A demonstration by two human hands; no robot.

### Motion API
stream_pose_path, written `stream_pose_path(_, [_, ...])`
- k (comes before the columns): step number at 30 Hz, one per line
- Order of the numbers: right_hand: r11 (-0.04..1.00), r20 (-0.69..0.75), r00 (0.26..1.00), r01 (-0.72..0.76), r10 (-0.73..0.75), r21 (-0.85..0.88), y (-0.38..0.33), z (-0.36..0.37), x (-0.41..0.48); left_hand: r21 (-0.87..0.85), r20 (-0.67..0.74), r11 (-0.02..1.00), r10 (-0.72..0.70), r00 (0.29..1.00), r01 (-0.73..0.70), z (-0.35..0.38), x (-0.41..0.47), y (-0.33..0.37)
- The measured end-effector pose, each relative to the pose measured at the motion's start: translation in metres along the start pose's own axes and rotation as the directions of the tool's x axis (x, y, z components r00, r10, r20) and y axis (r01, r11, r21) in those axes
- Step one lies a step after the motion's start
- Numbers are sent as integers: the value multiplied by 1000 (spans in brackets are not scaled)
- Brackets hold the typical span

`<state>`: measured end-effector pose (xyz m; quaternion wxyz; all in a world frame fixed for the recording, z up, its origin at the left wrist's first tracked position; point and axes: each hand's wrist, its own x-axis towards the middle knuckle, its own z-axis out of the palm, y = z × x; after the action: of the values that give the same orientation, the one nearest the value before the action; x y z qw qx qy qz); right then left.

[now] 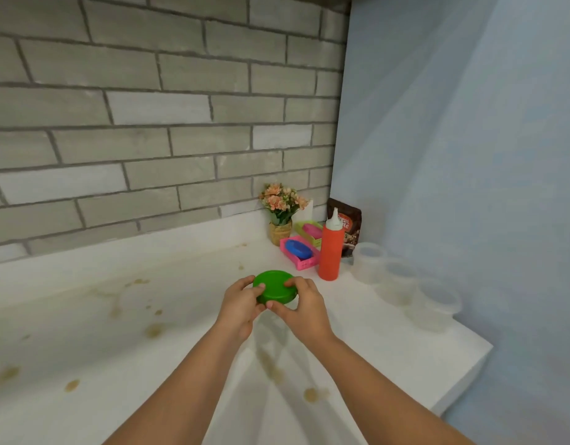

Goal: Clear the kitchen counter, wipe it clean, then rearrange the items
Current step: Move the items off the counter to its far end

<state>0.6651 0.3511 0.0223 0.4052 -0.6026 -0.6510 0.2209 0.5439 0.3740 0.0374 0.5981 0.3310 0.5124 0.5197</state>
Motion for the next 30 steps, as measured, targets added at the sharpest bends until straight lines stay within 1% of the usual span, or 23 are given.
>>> stream_pose_path(3, [1000, -10, 1000, -7, 7, 9, 14, -4, 20, -27, 10, 1000, -16, 1000, 16, 16, 23, 2])
stream_pose_path(7, [999, -20, 999, -25, 25, -23, 32, -6, 43, -18, 21, 1000, -19, 1000, 19, 37, 55, 1])
stream_pose_path(11, [995, -23, 998, -67, 65, -71, 54, -11, 60, 10, -2, 1000, 3, 1000, -3, 58, 89, -1])
stream_pose_path(14, [983, -3, 992, -128, 129, -133, 70, -14, 71, 27, -36, 999, 32, 999, -31, 72, 116, 0])
stream_pose_path(17, [956, 52, 982, -162, 180, -243, 86, -18, 80, 55, -64, 997, 62, 996, -59, 85, 142, 4])
stream_pose_path(20, [928, 117, 973, -147, 198, -343, 99, -24, 88, 155, -100, 982, 120, 988, -103, 99, 165, 6])
stream_pose_path(23, [913, 165, 965, -124, 202, -389, 107, -25, 93, 305, -117, 937, 216, 969, -172, 111, 179, 3])
stream_pose_path(26, [911, 187, 967, -86, 174, -402, 114, -27, 96, 489, -99, 839, 326, 940, -240, 122, 187, -2])
stream_pose_path(30, [912, 196, 971, -45, 136, -408, 120, -29, 98, 636, -37, 724, 377, 925, -270, 133, 191, -8])
